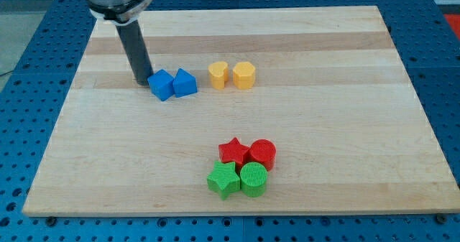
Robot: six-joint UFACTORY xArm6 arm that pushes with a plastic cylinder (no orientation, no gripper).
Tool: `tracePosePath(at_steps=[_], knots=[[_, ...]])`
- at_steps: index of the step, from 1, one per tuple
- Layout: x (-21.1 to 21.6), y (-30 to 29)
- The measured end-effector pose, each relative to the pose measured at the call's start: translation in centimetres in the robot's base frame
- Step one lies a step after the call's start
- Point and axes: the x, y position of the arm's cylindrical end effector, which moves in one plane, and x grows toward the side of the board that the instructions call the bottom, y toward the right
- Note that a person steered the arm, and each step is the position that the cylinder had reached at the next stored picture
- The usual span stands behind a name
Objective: Separate the green star from the red star
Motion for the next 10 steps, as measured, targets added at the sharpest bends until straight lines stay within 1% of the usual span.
tracePosePath(at_steps=[1,2,3,4,5,6,7,8,9,10], knots=[[1.8,-5.2],[9.0,-5.5],[16.2,-2.8],[14.1,1.0],[9.4,4.6],[7.3,14.6],[8.2,26.7],[13.8,35.5],[21.0,37.0],[22.9,34.0]])
